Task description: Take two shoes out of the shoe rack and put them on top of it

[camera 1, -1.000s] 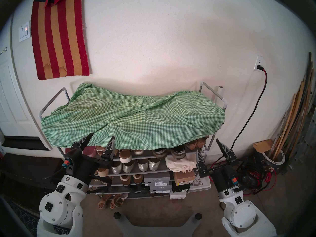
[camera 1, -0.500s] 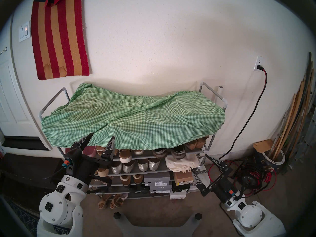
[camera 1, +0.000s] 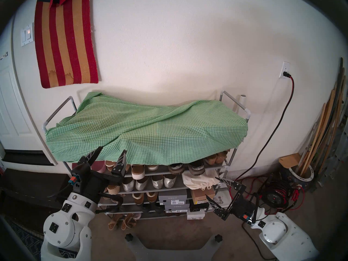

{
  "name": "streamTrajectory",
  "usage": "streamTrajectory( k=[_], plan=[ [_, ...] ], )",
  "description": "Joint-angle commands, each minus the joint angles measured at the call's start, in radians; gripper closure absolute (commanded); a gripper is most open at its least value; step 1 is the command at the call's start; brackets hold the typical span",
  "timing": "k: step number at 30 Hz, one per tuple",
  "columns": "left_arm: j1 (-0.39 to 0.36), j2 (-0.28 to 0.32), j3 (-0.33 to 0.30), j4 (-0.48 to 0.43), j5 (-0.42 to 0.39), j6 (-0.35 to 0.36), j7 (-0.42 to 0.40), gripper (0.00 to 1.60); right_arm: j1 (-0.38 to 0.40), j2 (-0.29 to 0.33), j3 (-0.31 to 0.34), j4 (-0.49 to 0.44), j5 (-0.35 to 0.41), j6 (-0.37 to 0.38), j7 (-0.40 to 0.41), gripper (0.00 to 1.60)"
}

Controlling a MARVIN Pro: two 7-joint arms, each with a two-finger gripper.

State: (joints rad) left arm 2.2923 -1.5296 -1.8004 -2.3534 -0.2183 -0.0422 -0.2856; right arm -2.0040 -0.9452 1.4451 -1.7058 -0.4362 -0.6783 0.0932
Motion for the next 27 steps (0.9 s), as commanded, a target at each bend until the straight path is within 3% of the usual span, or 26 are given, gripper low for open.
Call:
streamTrajectory(
  k=[1, 13, 27],
  plan=[
    [0.000, 0.001, 0.001, 0.000, 0.000, 0.000, -0.001, 0.00, 0.121, -0.087, -0.021, 0.050, -0.082, 0.014, 0.002, 0.00],
    [0.000, 0.001, 0.001, 0.000, 0.000, 0.000, -0.001, 0.00, 0.264, -0.195, -0.059, 0.197, -0.173, 0.015, 0.029, 0.00],
    [0.000, 0.001, 0.001, 0.000, 0.000, 0.000, -0.001, 0.00, 0.432, -0.260, -0.064, 0.379, -0.231, -0.034, 0.058, 0.00]
  ],
)
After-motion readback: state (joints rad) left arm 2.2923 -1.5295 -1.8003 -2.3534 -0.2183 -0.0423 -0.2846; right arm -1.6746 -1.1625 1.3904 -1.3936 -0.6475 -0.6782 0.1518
